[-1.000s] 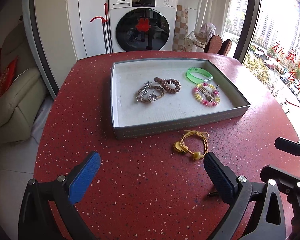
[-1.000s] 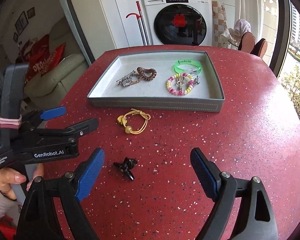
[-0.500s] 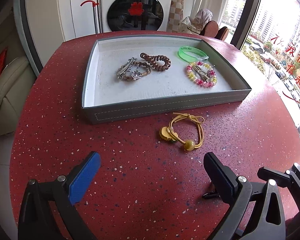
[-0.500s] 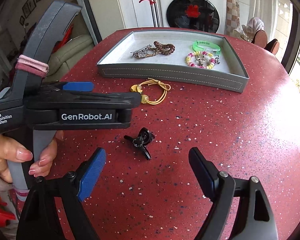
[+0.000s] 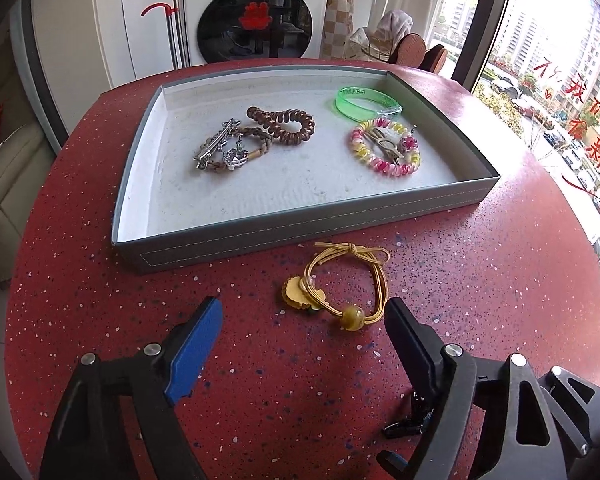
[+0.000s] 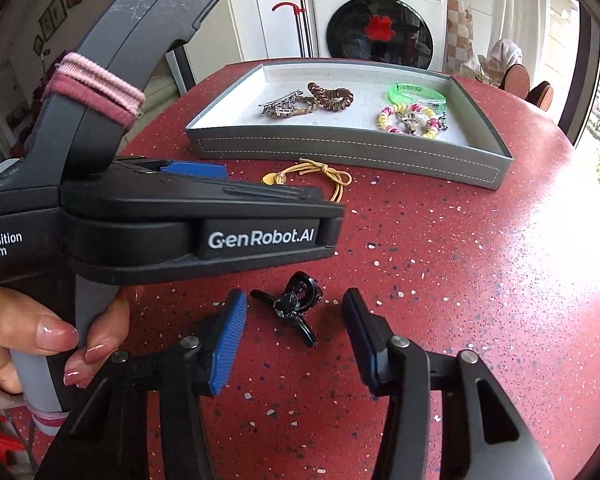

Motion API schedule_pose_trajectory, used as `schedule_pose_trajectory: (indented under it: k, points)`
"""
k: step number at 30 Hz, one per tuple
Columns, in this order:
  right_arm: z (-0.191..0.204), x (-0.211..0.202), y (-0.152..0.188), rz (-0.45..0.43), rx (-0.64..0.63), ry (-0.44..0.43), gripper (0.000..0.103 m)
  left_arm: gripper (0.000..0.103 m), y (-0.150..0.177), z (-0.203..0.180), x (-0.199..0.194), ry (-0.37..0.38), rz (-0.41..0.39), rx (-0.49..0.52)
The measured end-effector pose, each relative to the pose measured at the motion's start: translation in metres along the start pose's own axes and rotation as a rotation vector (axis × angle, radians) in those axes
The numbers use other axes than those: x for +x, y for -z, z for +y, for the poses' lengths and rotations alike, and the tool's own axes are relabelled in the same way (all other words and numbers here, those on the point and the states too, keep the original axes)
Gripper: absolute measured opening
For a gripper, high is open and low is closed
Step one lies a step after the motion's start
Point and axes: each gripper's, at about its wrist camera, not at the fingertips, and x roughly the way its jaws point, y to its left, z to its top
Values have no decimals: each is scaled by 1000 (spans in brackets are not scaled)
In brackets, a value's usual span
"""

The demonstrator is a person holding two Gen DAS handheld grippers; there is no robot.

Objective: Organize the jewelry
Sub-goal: 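Grasp the yellow elastic hair tie with the left tool while the right tool grasps the black claw clip, then carry the hair tie with the left tool while the right tool carries the claw clip into the tray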

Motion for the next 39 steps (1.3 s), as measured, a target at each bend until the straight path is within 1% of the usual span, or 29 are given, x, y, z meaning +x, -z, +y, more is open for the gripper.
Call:
schedule_pose_trajectory:
  k: [2, 3, 4, 5, 7, 9, 13, 15, 17, 18, 23, 28, 39]
  points:
    - [1, 1, 0, -7, 1, 2, 34, 86, 0, -2, 2, -2, -2, 7]
    - [1, 1, 0, -8, -2, 5, 34, 84, 0, -2, 3, -5, 3, 11]
    - [2, 1, 0, -8, -6, 5, 28, 84, 0, -4, 3, -11, -3, 17]
    - [2, 1, 0, -6, -9, 5, 24, 82, 0, -5, 4, -14, -2, 22]
    - [2, 1, 1, -5, -10, 6, 24, 72, 0, -7, 5, -28, -7, 39]
    - [1, 0, 1, -1, -10, 5, 24, 70, -1, -8, 5, -27, -8, 42]
    - [-6, -6, 3, 5, -3, 5, 24, 54, -2, -8, 4, -22, -9, 38]
    - [-12, -10, 4, 6, 18, -2, 24, 54, -3, -8, 4, -20, -7, 37]
    - [-18, -14, 4, 8, 41, -11, 24, 36, -2, -9, 3, -10, -12, 42]
    - [-22, -15, 4, 9, 54, -15, 24, 31, -2, -9, 3, -3, -10, 43]
    - [-36, -22, 5, 8, 109, -22, 24, 31, 1, -9, -1, 1, -17, 47]
    - [-48, -27, 4, 8, 150, -30, 24, 31, 6, -5, -13, 22, -31, 32]
    - [-55, -38, 1, -3, 181, -27, 24, 31, 15, 3, -49, 64, -81, 16]
